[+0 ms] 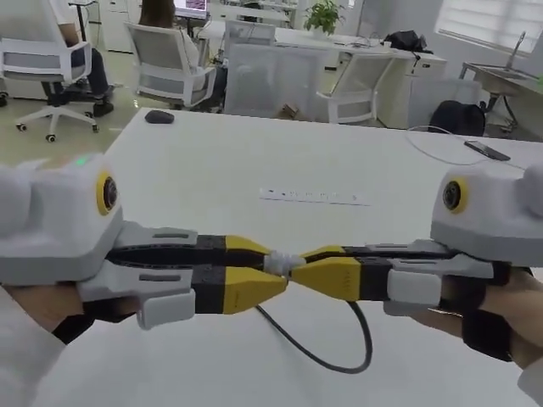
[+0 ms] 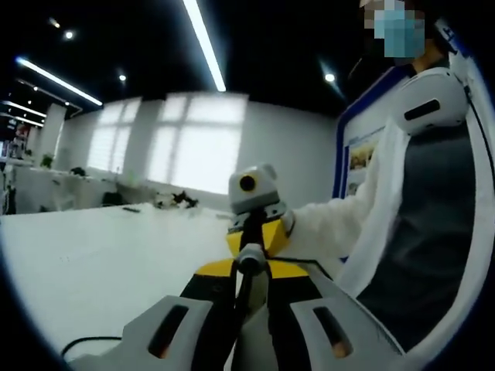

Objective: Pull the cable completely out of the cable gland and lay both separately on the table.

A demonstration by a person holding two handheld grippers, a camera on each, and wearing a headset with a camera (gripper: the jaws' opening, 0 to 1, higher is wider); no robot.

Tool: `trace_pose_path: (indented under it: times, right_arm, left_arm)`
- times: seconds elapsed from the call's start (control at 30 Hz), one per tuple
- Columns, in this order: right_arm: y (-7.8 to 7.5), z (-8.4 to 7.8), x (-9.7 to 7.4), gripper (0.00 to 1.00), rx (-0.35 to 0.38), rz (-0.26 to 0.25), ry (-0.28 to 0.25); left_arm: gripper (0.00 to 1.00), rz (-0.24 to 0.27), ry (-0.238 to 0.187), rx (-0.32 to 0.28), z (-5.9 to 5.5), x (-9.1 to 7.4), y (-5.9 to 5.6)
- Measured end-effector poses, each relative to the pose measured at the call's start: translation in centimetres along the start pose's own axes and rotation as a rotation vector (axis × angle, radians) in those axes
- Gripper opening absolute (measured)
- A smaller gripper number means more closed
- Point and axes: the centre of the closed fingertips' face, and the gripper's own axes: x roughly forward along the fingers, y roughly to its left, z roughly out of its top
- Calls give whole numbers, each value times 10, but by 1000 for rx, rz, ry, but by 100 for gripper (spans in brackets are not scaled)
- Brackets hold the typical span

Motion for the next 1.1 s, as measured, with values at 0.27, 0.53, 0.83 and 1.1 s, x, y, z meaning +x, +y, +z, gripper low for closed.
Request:
trace_pose_path:
  times: [0.27, 0.53, 0.83, 1.1]
  right_arm:
    - [5, -2, 3, 12, -243, -10, 34]
    - [5, -4, 6, 12, -454, -18, 51]
    - [-4, -4, 8, 13, -434, -30, 56]
    - [-8, -6, 2, 6, -424, -33, 68]
  left_arm:
    - [15, -23, -4, -138, -3, -3, -3]
    - [15, -32, -16, -241, -6, -6, -1]
    - [15, -10, -37, -231, -7, -8, 2]
    - [15, 20, -26, -172, -6, -15, 5]
